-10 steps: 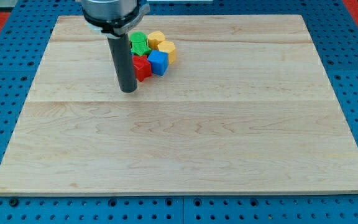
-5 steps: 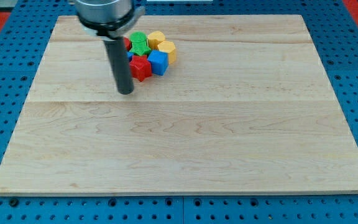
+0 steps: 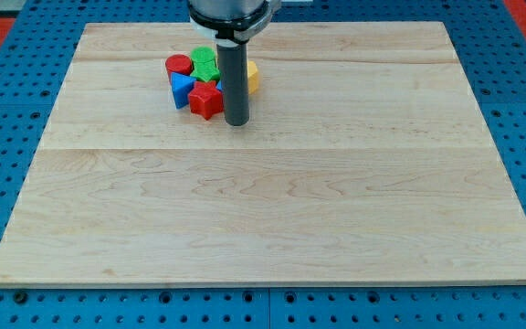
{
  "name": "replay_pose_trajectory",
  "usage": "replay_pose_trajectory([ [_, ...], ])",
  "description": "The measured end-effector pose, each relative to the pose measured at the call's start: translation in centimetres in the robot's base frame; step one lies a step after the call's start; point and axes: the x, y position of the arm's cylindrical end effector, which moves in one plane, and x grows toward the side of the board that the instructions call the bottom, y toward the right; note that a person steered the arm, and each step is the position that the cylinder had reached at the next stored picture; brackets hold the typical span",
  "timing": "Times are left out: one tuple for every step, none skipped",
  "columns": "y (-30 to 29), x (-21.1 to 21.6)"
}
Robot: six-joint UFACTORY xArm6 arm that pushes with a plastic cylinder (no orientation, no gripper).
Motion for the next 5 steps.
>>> replay_pose_trajectory([
  [-4.5, 0.0],
  [-7.1, 0.0],
  [-9.2, 0.0],
  [-9.2, 0.0],
  [-9.9, -0.6],
])
